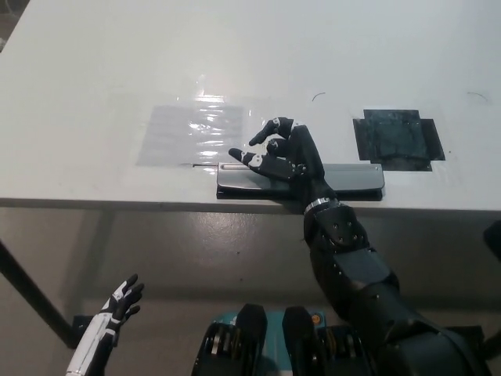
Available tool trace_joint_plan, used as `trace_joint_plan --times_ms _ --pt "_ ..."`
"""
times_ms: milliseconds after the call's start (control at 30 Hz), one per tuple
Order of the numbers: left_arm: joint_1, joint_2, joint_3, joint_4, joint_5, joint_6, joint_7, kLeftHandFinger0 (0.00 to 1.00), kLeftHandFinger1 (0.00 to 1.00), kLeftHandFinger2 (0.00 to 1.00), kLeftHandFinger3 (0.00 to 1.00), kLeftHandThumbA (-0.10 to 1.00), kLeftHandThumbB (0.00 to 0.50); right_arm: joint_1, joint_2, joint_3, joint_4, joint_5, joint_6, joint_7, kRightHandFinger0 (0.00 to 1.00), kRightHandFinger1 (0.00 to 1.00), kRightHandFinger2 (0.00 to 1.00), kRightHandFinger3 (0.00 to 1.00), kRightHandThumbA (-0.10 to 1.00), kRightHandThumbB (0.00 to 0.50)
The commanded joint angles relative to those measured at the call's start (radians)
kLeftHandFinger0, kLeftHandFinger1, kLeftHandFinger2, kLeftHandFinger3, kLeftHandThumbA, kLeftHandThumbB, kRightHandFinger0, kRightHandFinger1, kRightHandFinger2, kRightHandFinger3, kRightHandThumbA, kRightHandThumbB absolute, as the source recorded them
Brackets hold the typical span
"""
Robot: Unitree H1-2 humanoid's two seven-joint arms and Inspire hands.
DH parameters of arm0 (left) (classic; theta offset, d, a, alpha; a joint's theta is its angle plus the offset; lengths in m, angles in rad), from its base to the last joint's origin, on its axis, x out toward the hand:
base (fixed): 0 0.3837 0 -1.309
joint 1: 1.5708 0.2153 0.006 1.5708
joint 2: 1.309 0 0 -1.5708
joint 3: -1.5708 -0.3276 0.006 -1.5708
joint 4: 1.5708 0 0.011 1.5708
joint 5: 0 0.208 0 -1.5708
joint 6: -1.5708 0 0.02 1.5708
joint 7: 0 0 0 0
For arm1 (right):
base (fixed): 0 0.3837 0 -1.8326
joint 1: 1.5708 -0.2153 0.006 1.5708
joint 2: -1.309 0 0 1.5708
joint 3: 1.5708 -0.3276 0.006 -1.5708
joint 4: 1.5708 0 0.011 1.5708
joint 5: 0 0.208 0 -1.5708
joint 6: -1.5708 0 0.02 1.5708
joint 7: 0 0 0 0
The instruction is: The paper pin puncher is placed at the center of the table and close to the robot and the robot uses its right fist to press on the paper pin puncher
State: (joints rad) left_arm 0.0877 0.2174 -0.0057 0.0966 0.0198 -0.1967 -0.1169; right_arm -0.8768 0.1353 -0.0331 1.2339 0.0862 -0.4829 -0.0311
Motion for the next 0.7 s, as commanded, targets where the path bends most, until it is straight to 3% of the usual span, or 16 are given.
trace_joint_plan --times_ms 0,167,267,333,400,433,500,600,633,667 --pt "0.000 0.013 -0.002 -0.011 0.003 -0.041 -0.011 1.00 1.00 1.00 1.00 1.00 0.195 0.171 -0.024 -0.012 0.163 -0.001 0.114 -0.031 0.00 0.00 0.27 0.15 1.00 0.150" --pt "-0.003 0.015 -0.001 -0.017 0.006 -0.030 -0.010 1.00 1.00 1.00 1.00 1.00 0.210 0.111 -0.019 -0.033 0.120 0.024 0.058 -0.008 0.00 0.04 0.29 0.16 1.00 0.129" --pt "-0.009 0.017 -0.002 -0.010 0.000 -0.039 -0.016 1.00 1.00 1.00 1.00 1.00 0.206 0.058 -0.019 -0.035 0.021 0.018 0.033 -0.014 0.04 0.14 0.36 0.24 1.00 0.196" --pt "-0.008 0.016 -0.001 -0.011 0.003 -0.039 -0.012 1.00 1.00 1.00 1.00 1.00 0.205 0.050 -0.017 -0.035 -0.111 0.014 0.061 -0.018 0.00 0.16 0.38 0.31 1.00 0.203" --pt "-0.001 0.014 0.000 -0.014 0.001 -0.037 -0.011 1.00 1.00 1.00 1.00 1.00 0.200 0.070 -0.015 -0.036 -0.402 0.046 0.148 0.022 0.00 0.16 0.39 0.34 1.00 0.177" --pt "-0.001 0.013 0.000 -0.015 0.002 -0.037 -0.010 1.00 1.00 1.00 1.00 1.00 0.200 0.073 -0.016 -0.036 -0.457 0.054 0.175 0.027 0.00 0.17 0.39 0.33 1.00 0.197" --pt "-0.002 0.014 0.000 -0.016 0.002 -0.038 -0.011 1.00 1.00 1.00 1.00 1.00 0.198 0.057 -0.034 -0.029 -0.713 0.082 0.248 0.046 0.02 0.17 0.36 0.28 1.00 0.183" --pt "-0.007 0.014 0.000 -0.018 0.003 -0.031 -0.011 1.00 1.00 1.00 1.00 1.00 0.197 0.041 -0.050 -0.037 -0.954 0.153 0.379 0.044 0.01 0.05 0.24 0.10 1.00 0.215" --pt "-0.008 0.014 0.000 -0.020 0.000 -0.032 -0.013 1.00 1.00 1.00 1.00 1.00 0.197 0.045 -0.070 -0.030 -1.061 0.143 0.391 0.041 0.00 0.01 0.17 0.08 1.00 0.169" --pt "-0.004 0.015 0.000 -0.024 -0.003 -0.029 -0.016 1.00 1.00 1.00 1.00 1.00 0.194 0.058 -0.084 -0.026 -1.151 0.131 0.406 0.034 0.00 0.00 0.06 0.02 1.00 0.168"
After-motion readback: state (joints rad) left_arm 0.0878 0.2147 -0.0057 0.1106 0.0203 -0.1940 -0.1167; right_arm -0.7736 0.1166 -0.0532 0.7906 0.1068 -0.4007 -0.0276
